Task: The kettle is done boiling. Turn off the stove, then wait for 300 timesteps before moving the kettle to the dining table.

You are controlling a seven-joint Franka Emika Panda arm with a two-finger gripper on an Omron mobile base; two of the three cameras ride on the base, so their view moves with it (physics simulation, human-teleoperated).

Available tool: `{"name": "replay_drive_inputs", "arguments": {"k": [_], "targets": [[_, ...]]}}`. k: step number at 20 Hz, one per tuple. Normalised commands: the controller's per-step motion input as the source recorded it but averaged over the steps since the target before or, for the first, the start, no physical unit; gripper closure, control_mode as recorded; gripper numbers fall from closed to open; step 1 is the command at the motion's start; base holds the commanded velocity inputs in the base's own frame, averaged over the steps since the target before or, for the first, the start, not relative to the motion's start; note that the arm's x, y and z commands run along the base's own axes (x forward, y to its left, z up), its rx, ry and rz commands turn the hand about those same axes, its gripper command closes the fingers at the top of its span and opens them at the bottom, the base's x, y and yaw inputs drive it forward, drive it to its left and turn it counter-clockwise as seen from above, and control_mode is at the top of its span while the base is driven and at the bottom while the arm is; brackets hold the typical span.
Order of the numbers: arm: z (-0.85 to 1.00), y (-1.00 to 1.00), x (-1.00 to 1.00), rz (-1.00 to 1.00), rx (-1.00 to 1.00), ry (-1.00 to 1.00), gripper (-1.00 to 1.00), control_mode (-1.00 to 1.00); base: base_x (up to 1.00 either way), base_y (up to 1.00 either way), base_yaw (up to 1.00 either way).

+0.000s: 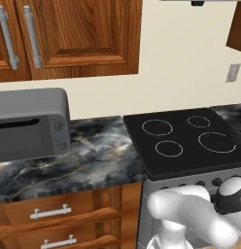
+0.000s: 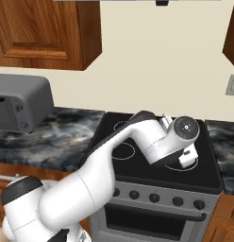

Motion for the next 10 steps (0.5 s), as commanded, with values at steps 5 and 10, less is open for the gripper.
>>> {"name": "replay_drive_inputs", "arguments": {"k": [5, 10], "targets": [[0.0, 0.0, 0.0, 0.0, 0.0, 0.0, 1.0, 1.0, -0.2, -0.04, -0.12], [0.0, 0.0, 0.0, 0.0, 0.0, 0.0, 1.0, 1.0, -0.18, -0.11, -0.16]]}}
